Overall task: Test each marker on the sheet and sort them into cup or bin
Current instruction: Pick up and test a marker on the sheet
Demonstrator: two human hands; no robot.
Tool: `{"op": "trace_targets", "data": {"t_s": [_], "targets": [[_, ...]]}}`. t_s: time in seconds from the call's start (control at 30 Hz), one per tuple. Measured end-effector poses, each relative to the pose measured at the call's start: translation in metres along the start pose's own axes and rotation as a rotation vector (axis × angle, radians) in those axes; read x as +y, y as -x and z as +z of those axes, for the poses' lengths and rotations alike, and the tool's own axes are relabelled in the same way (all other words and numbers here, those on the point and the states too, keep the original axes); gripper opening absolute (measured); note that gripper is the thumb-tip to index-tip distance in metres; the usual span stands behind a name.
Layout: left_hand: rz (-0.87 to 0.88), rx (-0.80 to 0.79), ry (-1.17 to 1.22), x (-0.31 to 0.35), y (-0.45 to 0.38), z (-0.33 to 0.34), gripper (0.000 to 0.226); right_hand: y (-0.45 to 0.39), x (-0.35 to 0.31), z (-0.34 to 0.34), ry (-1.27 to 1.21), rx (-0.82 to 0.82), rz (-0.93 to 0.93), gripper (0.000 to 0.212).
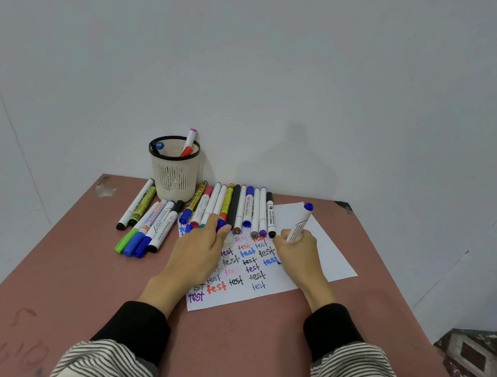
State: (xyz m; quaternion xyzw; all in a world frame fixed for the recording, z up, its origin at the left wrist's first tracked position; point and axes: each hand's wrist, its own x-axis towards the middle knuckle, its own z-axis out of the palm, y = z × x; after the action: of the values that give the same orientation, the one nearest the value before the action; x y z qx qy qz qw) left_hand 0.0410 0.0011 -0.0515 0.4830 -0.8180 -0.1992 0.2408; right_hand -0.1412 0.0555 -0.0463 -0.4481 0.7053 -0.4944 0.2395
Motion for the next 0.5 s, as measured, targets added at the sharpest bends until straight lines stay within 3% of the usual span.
{"op": "trace_targets", "data": {"t_s": [0.4,0.5], "targets": [[0.033,0.007,-0.02,-0.0016,0.0003,-0.0002,0.033,-0.0014,0.0039,0.0015,-0.015,0.057,0.006,0.04],[0.065,-0.008,-0.014,-0.0016,0.0014,-0.0008,0.03,-0.0028,0.0033,-0.0009,-0.116,0.102,0.021,0.037]]}}
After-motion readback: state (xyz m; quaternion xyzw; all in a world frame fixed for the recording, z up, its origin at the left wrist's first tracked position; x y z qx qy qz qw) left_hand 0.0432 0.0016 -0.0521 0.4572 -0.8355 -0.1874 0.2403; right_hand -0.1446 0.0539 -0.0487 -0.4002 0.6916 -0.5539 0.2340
